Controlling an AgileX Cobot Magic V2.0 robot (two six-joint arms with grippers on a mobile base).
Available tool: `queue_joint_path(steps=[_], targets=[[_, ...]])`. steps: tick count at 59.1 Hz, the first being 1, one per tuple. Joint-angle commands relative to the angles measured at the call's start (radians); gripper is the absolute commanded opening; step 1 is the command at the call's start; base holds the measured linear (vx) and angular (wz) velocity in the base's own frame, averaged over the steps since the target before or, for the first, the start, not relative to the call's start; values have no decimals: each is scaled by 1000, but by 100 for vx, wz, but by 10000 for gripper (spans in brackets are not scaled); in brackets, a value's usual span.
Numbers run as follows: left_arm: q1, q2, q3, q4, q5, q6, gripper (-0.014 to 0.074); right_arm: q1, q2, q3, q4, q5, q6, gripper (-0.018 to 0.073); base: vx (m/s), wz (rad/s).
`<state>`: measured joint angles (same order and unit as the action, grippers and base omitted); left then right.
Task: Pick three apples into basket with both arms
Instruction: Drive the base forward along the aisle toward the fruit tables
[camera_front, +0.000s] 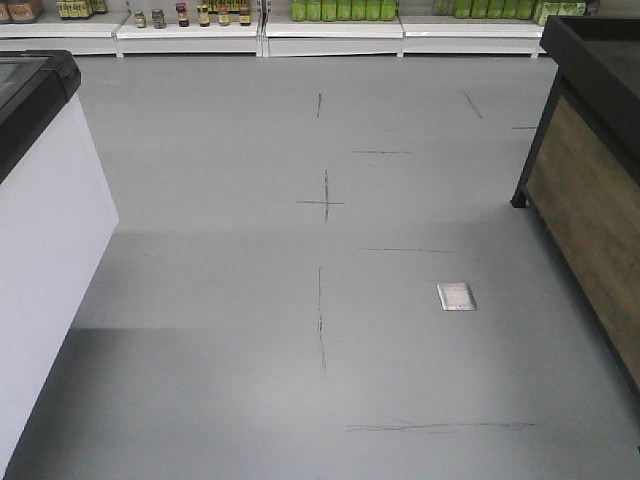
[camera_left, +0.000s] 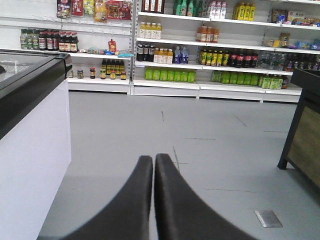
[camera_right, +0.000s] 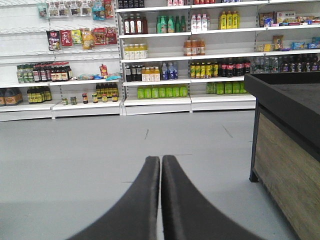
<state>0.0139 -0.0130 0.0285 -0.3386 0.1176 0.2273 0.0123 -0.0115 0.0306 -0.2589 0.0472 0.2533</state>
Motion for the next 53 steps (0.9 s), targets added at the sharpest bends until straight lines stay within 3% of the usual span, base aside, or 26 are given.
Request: queue_joint_path(steps=[1, 53], targets=[[-5, -13, -25, -6, -73, -1, -6, -4, -11, 11, -12, -76, -7, -5, 0, 0], [-5, -13, -25, -6, -73, -1, -6, -4, -11, 11, -12, -76, -7, -5, 0, 0]])
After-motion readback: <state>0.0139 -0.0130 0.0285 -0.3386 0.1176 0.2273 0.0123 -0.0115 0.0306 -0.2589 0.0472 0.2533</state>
